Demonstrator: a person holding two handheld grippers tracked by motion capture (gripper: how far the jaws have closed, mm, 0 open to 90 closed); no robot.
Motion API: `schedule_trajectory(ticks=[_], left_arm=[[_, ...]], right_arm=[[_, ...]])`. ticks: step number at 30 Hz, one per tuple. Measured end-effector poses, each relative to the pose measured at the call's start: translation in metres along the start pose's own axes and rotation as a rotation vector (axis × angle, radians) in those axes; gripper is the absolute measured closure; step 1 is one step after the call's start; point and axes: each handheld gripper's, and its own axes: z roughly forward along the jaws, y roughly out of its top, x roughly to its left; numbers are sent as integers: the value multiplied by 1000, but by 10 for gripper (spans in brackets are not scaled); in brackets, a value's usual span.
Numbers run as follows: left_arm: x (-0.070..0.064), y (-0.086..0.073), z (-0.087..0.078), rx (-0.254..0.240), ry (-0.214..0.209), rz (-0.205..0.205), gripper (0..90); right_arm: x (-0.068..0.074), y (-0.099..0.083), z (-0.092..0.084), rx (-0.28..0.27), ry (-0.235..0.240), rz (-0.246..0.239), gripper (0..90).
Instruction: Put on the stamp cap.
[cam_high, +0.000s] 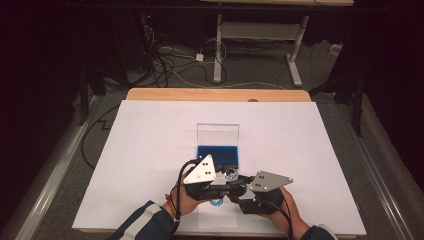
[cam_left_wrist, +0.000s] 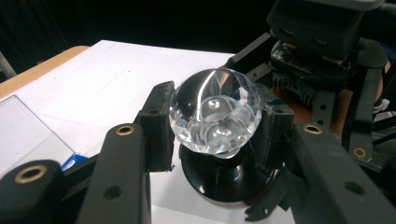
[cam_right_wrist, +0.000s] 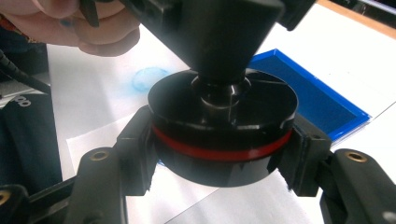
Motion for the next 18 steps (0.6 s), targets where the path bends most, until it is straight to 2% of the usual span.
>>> schedule_trajectory(ticks=[11,15,18], left_arm=[[0,4,-3,-10,18,9,546],[0,5,-4,-4,19,13,546],[1,6,-5,-5,18,15,545]], right_arm=[[-1,1,-1,-41,-7,1,378],[-2,0,0,-41,-12,7,305],[-3,0,0,-39,-16,10,287]])
